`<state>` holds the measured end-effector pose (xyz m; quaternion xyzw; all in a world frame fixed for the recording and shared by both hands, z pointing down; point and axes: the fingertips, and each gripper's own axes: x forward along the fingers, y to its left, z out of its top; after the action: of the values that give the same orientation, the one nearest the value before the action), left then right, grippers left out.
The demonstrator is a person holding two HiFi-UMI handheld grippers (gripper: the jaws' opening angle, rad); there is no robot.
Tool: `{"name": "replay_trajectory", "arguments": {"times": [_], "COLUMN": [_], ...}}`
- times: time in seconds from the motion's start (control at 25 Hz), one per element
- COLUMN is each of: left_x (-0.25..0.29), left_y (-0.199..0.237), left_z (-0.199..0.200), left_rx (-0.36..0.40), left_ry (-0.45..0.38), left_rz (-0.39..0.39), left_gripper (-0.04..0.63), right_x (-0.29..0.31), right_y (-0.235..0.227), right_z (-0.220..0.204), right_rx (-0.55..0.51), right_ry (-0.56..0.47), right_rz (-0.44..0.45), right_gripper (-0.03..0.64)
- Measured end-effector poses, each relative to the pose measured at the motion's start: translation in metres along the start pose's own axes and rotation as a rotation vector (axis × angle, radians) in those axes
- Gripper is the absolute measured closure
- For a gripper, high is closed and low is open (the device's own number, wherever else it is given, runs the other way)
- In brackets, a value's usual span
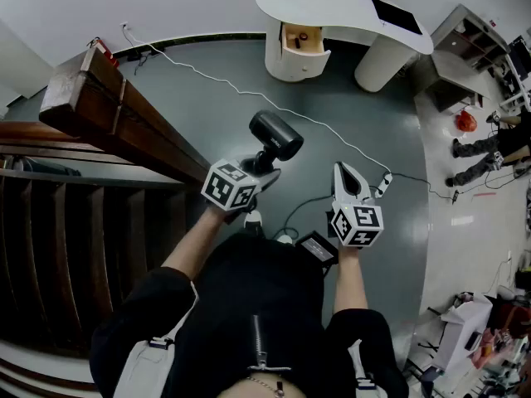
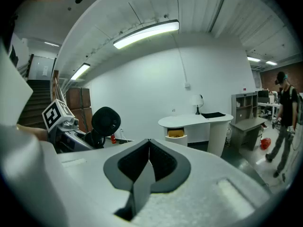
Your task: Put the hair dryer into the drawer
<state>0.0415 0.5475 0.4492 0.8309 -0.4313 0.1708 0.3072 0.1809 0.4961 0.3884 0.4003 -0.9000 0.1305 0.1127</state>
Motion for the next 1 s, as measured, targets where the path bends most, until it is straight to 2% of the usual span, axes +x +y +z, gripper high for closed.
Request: {"name": "replay_trajectory", "arguments": {"times": [0.24,0.6,1.0], "left_x": [0.005,0.011,0.007], "left_y": [0.009,0.015,0.049], "left_z": [0.001,0.009,0.010], "left_rx": [-0.003,0.007,0.026], "left_ry": [0.003,0.014,0.027], "left_rz": [-0.002,-0.019,-0.035], "left_gripper": [0.411,0.411,0.411], "right_x": [0.010,0.019,0.044], "right_y": [0.006,0.001,0.018], "right_z": [0.001,0.006,0.006], "right_rx": [-0.038,-0.027,-0.076], "right_ry": [-0.006,-0.005,0.002], "right_rz": [0.009,-0.006,-0.019], "right_gripper": [0.612,0.612,0.614]}}
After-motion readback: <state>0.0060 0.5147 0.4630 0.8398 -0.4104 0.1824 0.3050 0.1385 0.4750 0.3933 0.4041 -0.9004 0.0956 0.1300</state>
